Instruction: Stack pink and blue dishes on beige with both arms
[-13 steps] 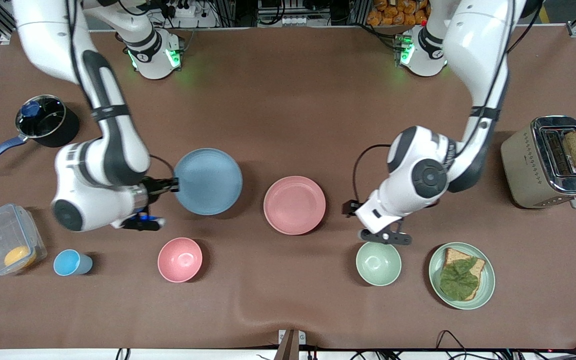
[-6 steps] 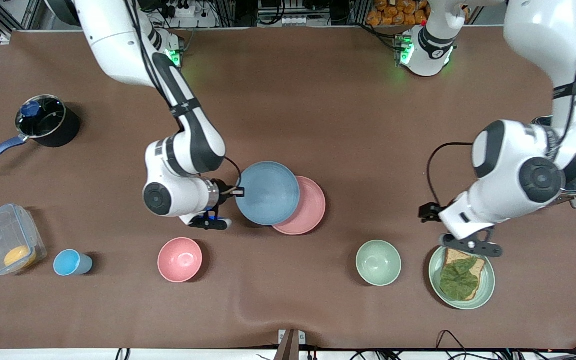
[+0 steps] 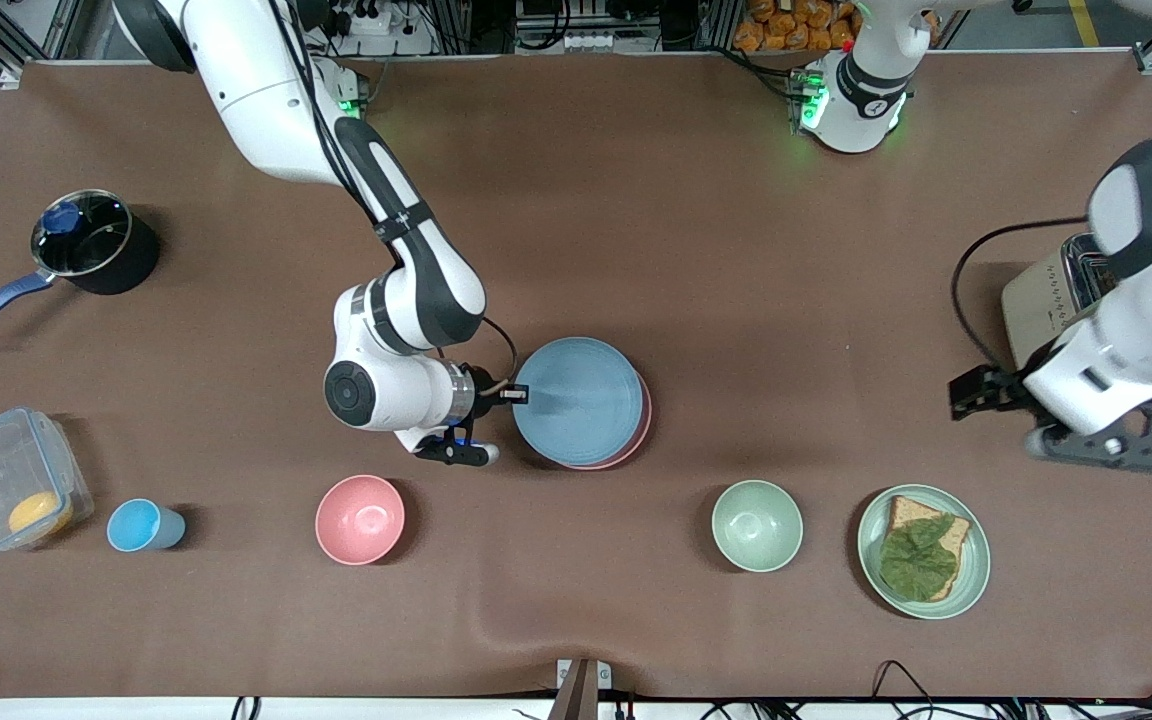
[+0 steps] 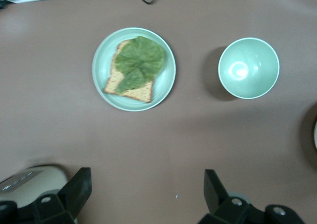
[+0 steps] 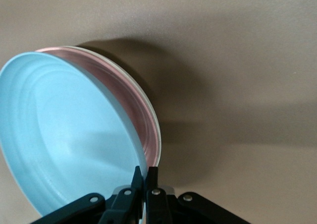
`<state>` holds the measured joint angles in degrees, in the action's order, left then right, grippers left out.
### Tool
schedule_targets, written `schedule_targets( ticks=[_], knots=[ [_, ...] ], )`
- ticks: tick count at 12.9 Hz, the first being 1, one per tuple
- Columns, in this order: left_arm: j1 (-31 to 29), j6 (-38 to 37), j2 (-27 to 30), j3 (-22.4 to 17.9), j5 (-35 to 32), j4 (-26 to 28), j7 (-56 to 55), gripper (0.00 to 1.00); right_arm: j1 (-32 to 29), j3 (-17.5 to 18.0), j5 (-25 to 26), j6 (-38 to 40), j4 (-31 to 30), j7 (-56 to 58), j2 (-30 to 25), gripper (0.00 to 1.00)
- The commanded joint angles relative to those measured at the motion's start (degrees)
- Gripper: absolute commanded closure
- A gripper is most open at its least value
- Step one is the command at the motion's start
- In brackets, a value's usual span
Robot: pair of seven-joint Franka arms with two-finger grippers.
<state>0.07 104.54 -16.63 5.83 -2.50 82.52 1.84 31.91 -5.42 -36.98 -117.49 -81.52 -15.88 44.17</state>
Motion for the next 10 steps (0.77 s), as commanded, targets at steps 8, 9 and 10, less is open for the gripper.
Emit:
schedule_targets(
  ticks=[8,9,10],
  knots=[
    [4.8,-7.3,12.3,-6.4,4.0,6.6,-4.4,0.0,2.5,0.2,-2.5,-6.4,2.8,-3.2,2.7,0.0],
    [4.8,-7.3,14.0,-6.4,3.9,8.5,-4.4,0.0,2.4,0.2,-2.3,-6.3,2.8,-2.8,2.3,0.0],
    [4.7,-7.3,15.5,-6.4,4.0,10.5,-4.5,0.0,1.9,0.2,-1.9,-5.7,2.8,-2.8,1.8,0.0]
  ],
)
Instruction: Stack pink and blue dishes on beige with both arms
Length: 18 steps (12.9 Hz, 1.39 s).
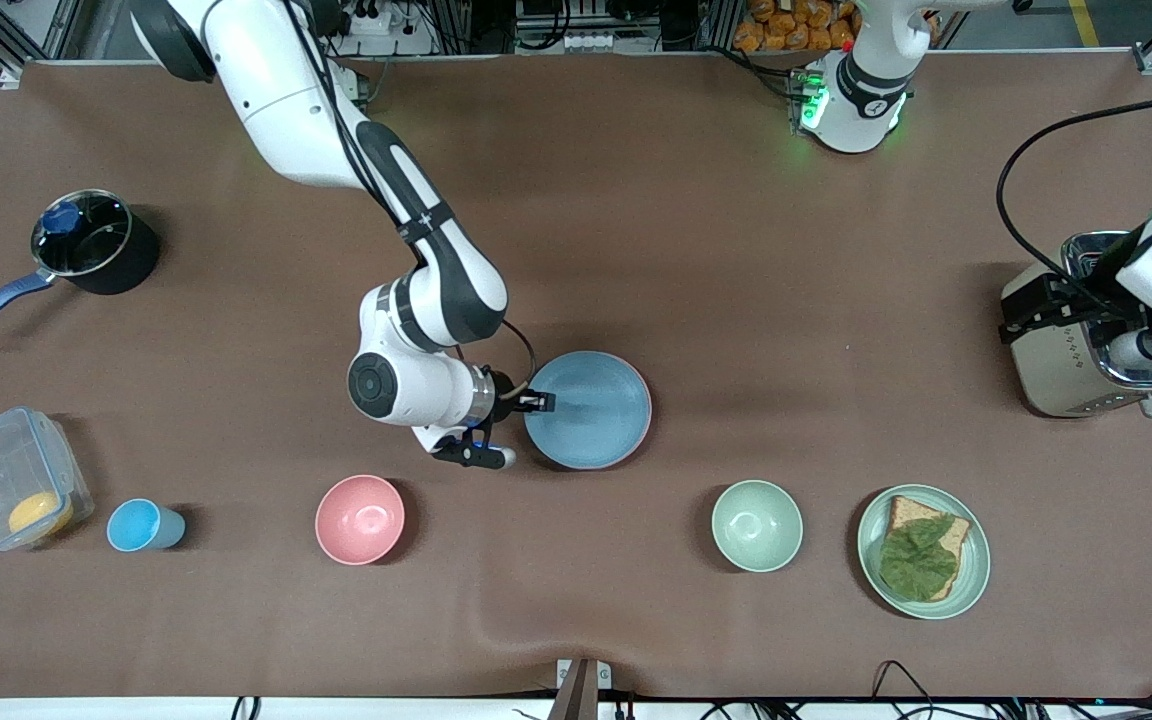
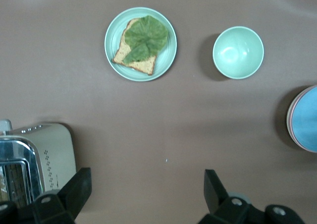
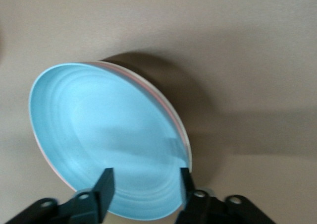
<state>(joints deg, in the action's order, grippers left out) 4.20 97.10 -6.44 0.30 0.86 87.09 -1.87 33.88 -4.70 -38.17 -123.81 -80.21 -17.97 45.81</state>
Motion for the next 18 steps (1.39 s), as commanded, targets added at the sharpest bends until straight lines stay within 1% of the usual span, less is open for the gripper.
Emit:
schedule_targets(
  ticks=[1,2,3,5,6,7,8,10,11,13,16,17,18],
  knots=[
    [0.0,0.1,6.3,-0.9,0.9,7.4,-0.6,0.0,-0.4,-0.7,-0.4,1.1,1.5,-0.5,-0.6,0.0],
    [-0.2,0.1,7.1,-0.9,1.0,8.6,-0.5,0.0,-0.9,-1.2,-0.2,2.3,1.5,-0.4,-1.0,0.0],
    [-0.2,-0.4,6.9,-0.8,1.0,8.4,-0.7,0.0,-2.1,-2.1,0.9,5.1,1.4,-0.3,-1.9,0.0],
    [0.0,-0.4,6.3,-0.8,1.0,7.7,-0.5,0.0,-3.5,-4.5,6.7,11.3,1.4,1.3,-4.4,0.0],
    [0.2,-0.4,6.1,-0.9,1.0,7.6,-0.5,0.0,-4.3,-6.1,9.0,14.4,1.3,4.1,-5.9,0.0],
    [0.2,-0.4,6.1,-0.8,1.0,7.6,-0.6,0.0,-5.6,-7.6,9.8,18.5,1.2,7.4,-7.3,0.0],
    [0.4,-0.4,6.0,-0.8,0.9,7.4,-0.8,0.0,-7.1,-9.9,10.1,22.5,1.2,11.1,-8.4,0.0],
    [0.7,-0.4,5.8,-0.8,0.5,6.8,-0.8,0.0,-8.8,-15.0,10.8,27.5,-0.3,16.8,-11.3,0.0],
    [0.6,-0.4,5.8,-0.8,0.5,6.8,-0.8,0.0,-8.9,-17.6,12.1,29.6,-0.3,19.2,-12.3,0.0],
    [0.7,-0.4,5.5,-0.7,0.7,6.6,-0.8,0.0,-8.9,-22.4,16.1,31.5,-0.4,24.3,-12.9,0.0],
    [0.3,-0.4,5.5,-0.5,0.6,6.6,-0.8,0.0,-8.9,-30.3,18.2,32.2,-0.4,34.8,-13.1,0.0],
    [0.0,-0.4,5.5,-0.5,0.6,6.7,-0.7,0.0,-9.4,-31.5,18.6,32.2,-0.4,36.9,-14.0,0.0],
    [-0.1,-0.4,5.5,-0.5,0.6,6.7,-0.7,0.0,-11.2,-31.3,19.9,32.2,-0.4,37.2,-15.6,0.0]
  ],
)
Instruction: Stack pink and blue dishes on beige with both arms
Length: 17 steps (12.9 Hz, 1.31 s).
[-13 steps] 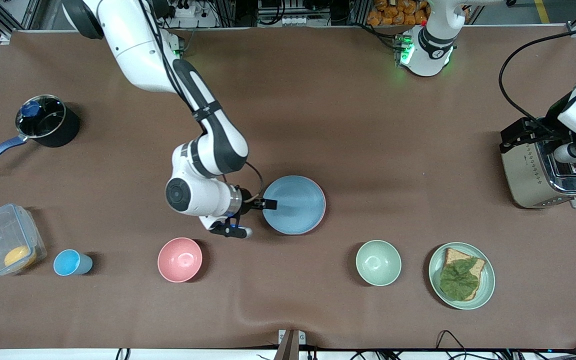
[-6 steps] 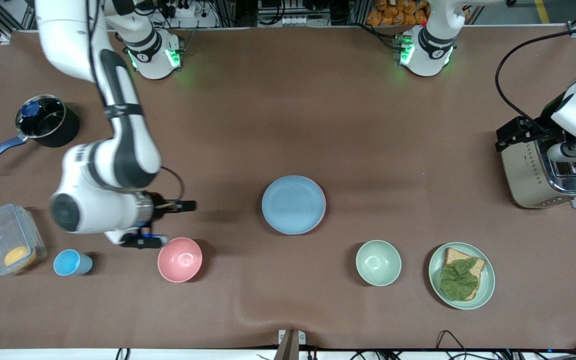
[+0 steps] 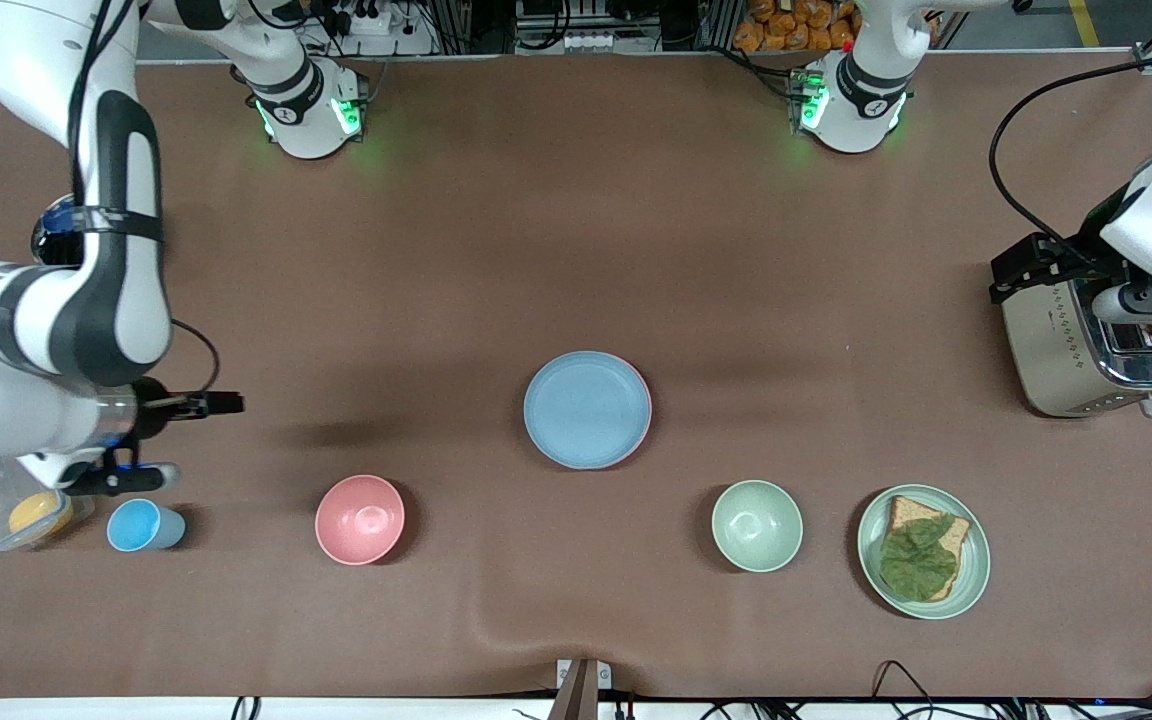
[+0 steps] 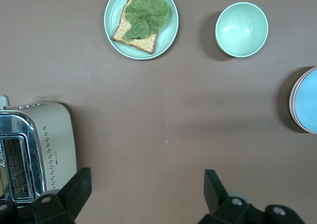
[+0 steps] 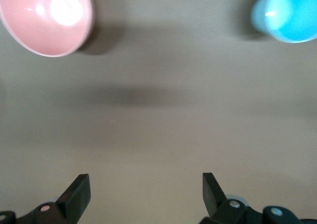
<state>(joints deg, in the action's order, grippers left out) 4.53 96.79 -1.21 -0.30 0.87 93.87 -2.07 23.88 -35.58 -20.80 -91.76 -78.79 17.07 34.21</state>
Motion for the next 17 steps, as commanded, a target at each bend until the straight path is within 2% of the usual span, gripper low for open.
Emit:
schedule_targets(
  ticks=[1,2,3,4,6,9,12,15,17],
  knots=[
    [-0.4,-0.1,0.2,0.1,0.6,-0.1,-0.5,0.0,-1.5,-0.2,5.8,-0.2,-2.4,1.6,-6.5,0.0],
    [-0.3,-0.1,0.2,0.1,0.6,-0.1,-0.5,0.0,-1.3,0.1,9.0,-0.7,-3.2,0.3,-8.5,0.0],
    [-0.2,-0.1,0.2,0.1,0.5,-0.2,-0.5,0.0,-2.5,2.9,11.5,-1.1,-4.0,-2.3,-10.6,0.0],
    [0.0,-0.1,0.2,0.1,0.5,-0.2,-0.5,0.0,-6.0,7.5,14.6,-1.1,-5.5,-5.4,-13.4,0.0],
    [0.1,-0.1,0.2,0.1,0.5,-0.2,-0.5,0.0,-13.3,18.7,19.6,-1.1,-8.9,-12.8,-18.2,0.0],
    [-0.2,-0.1,0.2,0.1,0.5,-0.2,-0.5,0.0,-24.0,32.5,22.2,-0.4,-13.0,-14.6,-24.9,0.0],
    [-0.3,-0.1,0.1,0.1,0.4,-0.3,-0.5,0.0,-26.6,36.0,24.6,2.9,-12.5,-14.6,-27.6,0.0],
    [-0.5,-0.2,-1.2,0.0,0.4,-2.6,-0.3,0.0,-26.8,36.2,24.3,5.2,-9.7,-14.5,-28.8,0.0],
    [-0.4,-0.2,-1.6,0.0,0.4,-2.7,-0.4,0.0,-27.0,36.2,22.4,6.1,-9.4,-14.9,-28.8,0.0]
  ],
)
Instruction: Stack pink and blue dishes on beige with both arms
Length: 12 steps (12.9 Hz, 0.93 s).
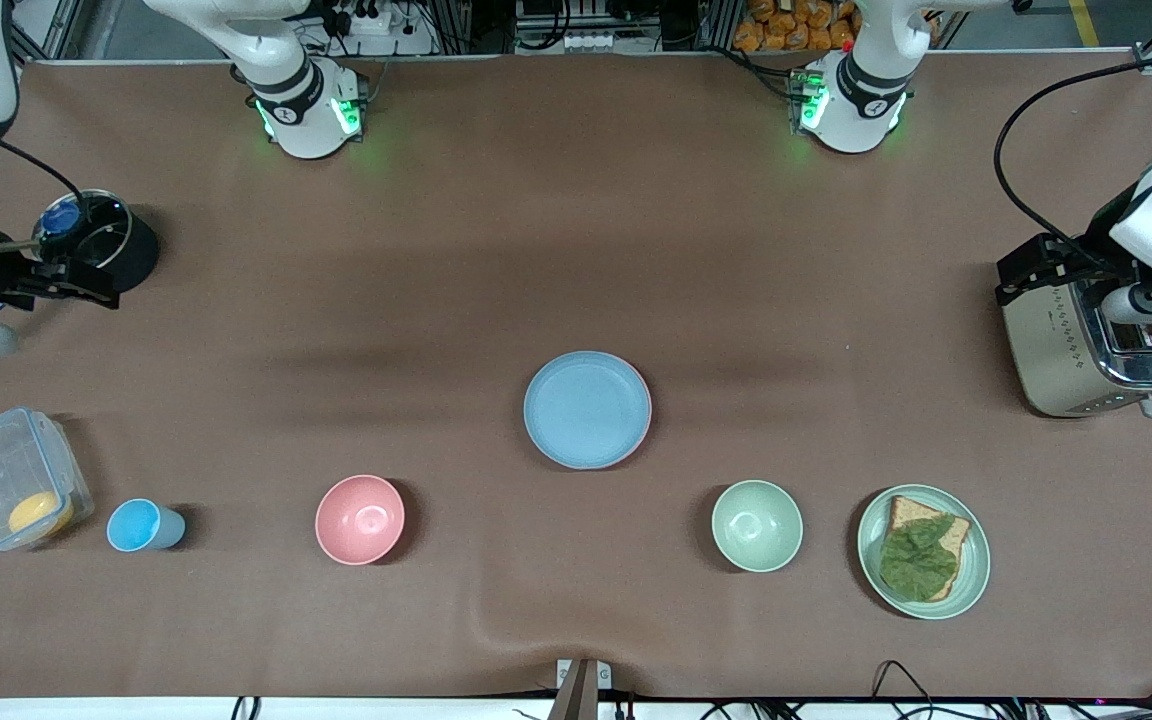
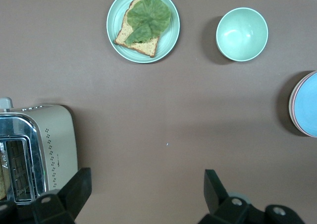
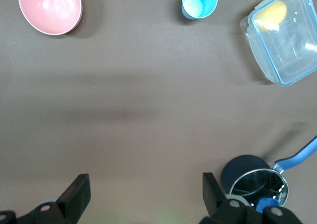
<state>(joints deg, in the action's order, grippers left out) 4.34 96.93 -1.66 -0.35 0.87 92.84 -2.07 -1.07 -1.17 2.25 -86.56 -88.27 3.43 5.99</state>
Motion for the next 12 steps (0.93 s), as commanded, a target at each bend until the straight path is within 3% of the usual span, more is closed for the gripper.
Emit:
schedule_targets(
  ticks=[1,12],
  knots=[
    [-0.2,-0.3,-1.2,0.0,0.4,-1.7,-0.4,0.0,-2.2,1.8,-2.1,0.8,-0.2,-1.8,-0.6,0.0],
    [-0.3,-0.3,-1.2,0.1,0.4,-1.6,-0.5,0.0,-1.2,1.4,-1.3,0.5,0.9,-2.6,0.1,0.0]
  ],
)
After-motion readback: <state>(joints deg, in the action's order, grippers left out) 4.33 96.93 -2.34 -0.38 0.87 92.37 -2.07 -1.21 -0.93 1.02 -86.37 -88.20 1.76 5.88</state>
